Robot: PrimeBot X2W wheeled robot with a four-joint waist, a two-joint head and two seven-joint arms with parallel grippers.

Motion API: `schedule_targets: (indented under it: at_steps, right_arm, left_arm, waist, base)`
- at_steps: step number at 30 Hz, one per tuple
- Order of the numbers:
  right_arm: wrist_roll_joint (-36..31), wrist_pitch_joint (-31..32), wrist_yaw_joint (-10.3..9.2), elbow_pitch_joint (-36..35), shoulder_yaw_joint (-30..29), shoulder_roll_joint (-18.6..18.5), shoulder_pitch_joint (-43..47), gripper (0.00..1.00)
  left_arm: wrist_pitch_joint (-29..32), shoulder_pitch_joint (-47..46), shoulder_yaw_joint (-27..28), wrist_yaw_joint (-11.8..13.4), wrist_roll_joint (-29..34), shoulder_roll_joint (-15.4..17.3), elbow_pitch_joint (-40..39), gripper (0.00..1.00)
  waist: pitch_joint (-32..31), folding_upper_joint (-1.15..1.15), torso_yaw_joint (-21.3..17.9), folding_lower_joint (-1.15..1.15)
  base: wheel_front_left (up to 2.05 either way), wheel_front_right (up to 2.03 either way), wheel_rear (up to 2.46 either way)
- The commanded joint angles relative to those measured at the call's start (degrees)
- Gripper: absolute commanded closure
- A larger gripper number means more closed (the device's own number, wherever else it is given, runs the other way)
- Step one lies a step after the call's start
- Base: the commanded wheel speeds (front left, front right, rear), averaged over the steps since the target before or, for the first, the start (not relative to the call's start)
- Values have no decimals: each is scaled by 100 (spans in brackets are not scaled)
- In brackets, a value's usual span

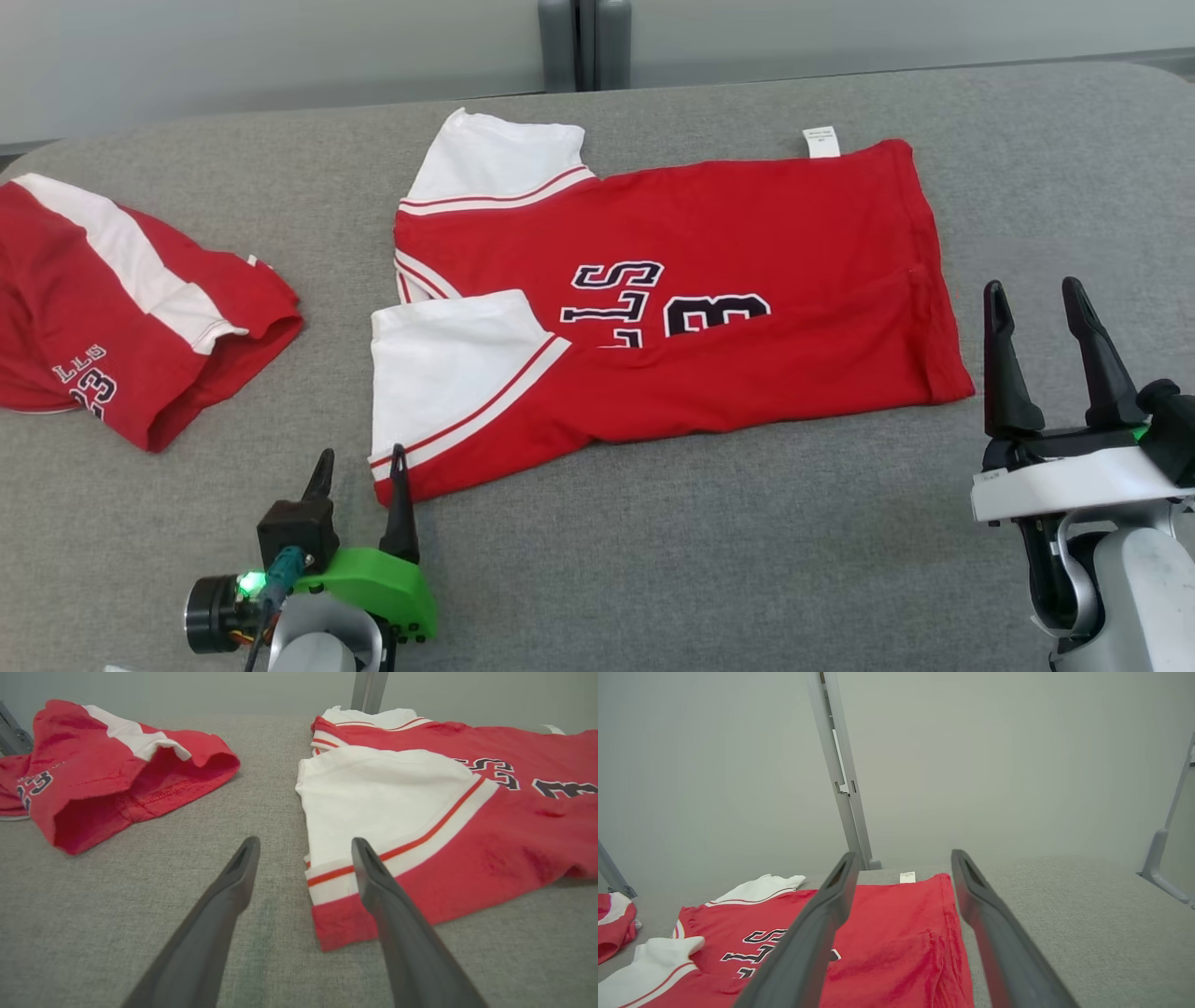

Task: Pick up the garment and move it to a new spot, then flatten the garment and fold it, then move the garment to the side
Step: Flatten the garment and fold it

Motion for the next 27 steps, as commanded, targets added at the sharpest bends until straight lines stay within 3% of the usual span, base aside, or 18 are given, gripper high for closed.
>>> schedule_targets:
  at_steps: [1, 8, 11, 12, 13, 21, 27]
  right_arm:
    - [-51, -16, -8, -22, -26, -24, -13, 0]
    - [-67, -16, -9, -53, -61, 17, -20, 0]
    - [-83, -16, -9, -54, -84, 36, -31, 0]
    - [-93, -16, -8, -38, -96, 44, -28, 0]
    - [-119, -16, -8, 20, -119, 49, -16, 0]
    - [-616, -17, -9, 845, -362, 145, -211, 0]
    - [-1263, 2, -9, 2141, -563, 248, -696, 0]
  left_arm:
    - [-3, -107, -39, -33, 2, 13, 251, 0]
    - [2, -444, -93, 88, 8, 14, 1113, 0]
    - [15, -571, -202, 21, 48, 11, 1512, 2]
    - [25, -605, -234, 0, 57, 11, 1584, 55]
    - [35, -655, -275, -29, 84, 10, 1655, 100]
    - [-1, -743, -265, 28, 261, 23, 735, 100]
    - [-1, -560, -358, -32, 440, 21, -152, 100]
  waist:
    - [44, 0, -92, 0]
    - [150, 0, -242, 0]
    - [179, 0, -263, 0]
    - [185, 0, -264, 0]
    - [192, 0, -258, 0]
    - [213, 0, 16, 0]
    - [274, 0, 297, 0]
  base:
    - [0, 0, 0]
    - [0, 0, 0]
    - [0, 0, 0]
    - [0, 0, 0]
    - [0, 0, 0]
    - [0, 0, 0]
    - [0, 0, 0]
